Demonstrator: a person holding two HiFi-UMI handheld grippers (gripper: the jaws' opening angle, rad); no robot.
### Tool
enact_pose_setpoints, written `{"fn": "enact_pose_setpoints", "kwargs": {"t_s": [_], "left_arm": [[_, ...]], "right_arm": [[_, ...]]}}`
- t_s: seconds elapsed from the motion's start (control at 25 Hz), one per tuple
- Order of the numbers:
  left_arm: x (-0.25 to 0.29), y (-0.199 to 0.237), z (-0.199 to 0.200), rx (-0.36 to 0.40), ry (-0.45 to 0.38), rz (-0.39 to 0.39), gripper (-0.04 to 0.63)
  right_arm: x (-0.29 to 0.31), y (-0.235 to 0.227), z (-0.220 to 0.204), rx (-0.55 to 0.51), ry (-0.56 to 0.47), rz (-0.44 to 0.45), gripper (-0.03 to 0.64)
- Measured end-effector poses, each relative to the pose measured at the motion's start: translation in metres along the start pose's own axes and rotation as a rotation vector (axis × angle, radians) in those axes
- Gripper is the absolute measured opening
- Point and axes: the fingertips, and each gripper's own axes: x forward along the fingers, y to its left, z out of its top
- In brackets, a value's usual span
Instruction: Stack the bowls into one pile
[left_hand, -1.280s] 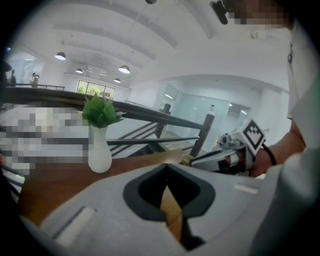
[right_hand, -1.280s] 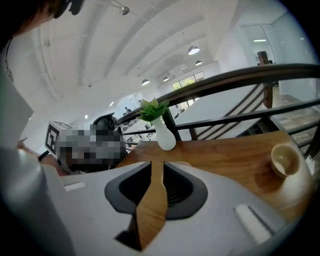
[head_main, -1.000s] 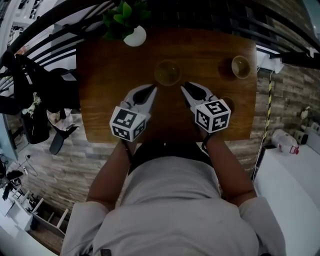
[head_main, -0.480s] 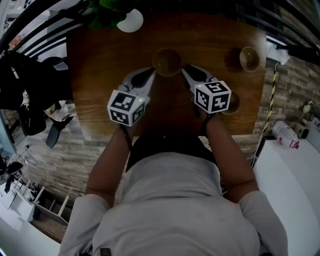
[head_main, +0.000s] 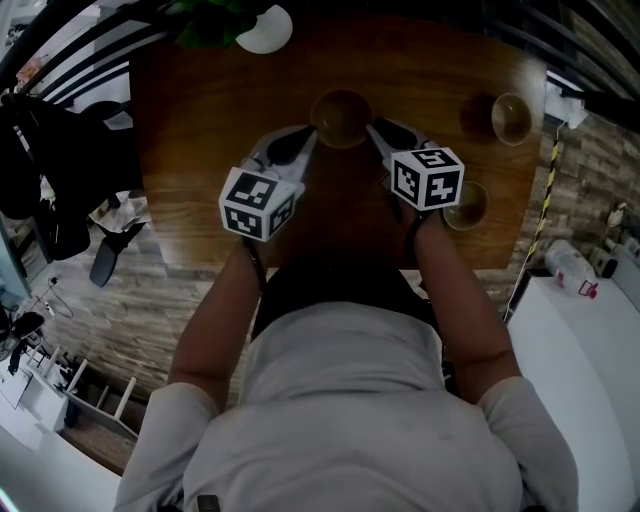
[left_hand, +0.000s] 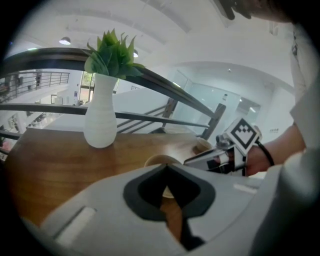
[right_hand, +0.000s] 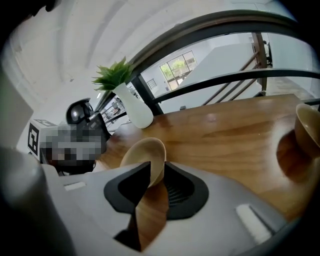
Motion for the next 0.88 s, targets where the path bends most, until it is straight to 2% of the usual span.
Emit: {"fn": "enact_pose_setpoints", "kwargs": {"t_s": [0.32, 0.64, 0.88], "left_arm": [[0.002, 0.003, -0.006, -0.013, 0.002, 0.005, 0.005], [0.005, 0.001, -0.011, -0.029, 0.003, 0.009, 0.005], [0.001, 0.002, -0.013, -0.035, 0.001, 0.01, 0.005]], "right_arm": [[0.011, -0.006, -0.008, 0.023, 0.015, -0.003, 0.085], [0.012, -0.01, -0.007, 0.01, 0.02, -0.017, 0.025], [0.012, -0.003, -0.008, 0.003, 0.02, -0.008, 0.017]]}}
